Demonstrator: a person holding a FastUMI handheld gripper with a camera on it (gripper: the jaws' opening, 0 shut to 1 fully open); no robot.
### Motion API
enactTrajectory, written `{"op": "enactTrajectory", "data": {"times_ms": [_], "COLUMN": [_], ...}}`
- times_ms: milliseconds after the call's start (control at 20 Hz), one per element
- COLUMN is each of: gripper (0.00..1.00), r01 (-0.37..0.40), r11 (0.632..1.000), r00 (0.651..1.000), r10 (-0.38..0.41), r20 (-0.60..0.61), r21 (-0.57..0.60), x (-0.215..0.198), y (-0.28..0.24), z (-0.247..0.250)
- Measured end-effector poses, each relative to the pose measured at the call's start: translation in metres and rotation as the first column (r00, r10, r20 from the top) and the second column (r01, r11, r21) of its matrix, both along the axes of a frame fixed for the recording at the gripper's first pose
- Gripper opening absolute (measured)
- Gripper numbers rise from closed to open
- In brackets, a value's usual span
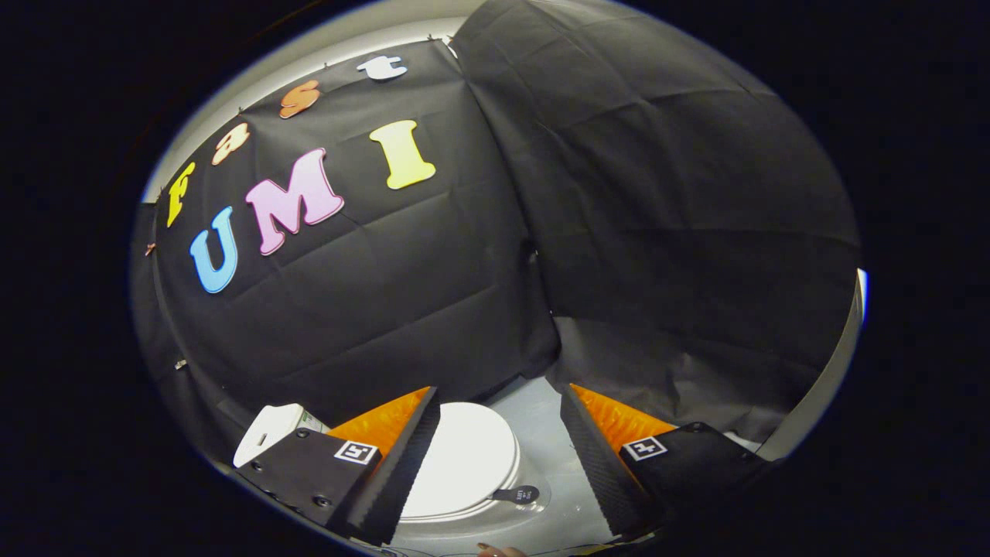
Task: Open the toilet lid.
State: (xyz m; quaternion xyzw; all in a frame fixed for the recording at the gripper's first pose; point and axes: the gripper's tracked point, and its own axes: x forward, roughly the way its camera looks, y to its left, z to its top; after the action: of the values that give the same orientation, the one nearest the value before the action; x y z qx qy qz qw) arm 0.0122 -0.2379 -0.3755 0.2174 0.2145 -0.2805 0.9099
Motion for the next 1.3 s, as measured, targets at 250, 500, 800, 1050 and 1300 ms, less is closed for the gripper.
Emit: {"op": "enactTrajectory", "data": {"times_ms": [250,500,800,1050,1300], "gripper": [0.99,0.99,0.99,0.99,0.98], "r01": [0.042,0.098,0.153,0.151,0.199], "r11": [0.99,0.948,0.868,0.82,0.728], "r00": [0.998,0.993,0.987,0.988,0.98], "r10": [-0.035,-0.074,-0.113,-0.105,-0.154], "r20": [-0.055,-0.091,-0.112,-0.114,-0.127], "r21": [0.137,0.303,0.472,0.553,0.656], "x": [-0.014,-0.029,-0.035,-0.035,-0.037], "y": [-0.009,-0.007,0.008,0.02,0.031], "z": [-0.072,-0.136,-0.198,-0.223,-0.248]}}
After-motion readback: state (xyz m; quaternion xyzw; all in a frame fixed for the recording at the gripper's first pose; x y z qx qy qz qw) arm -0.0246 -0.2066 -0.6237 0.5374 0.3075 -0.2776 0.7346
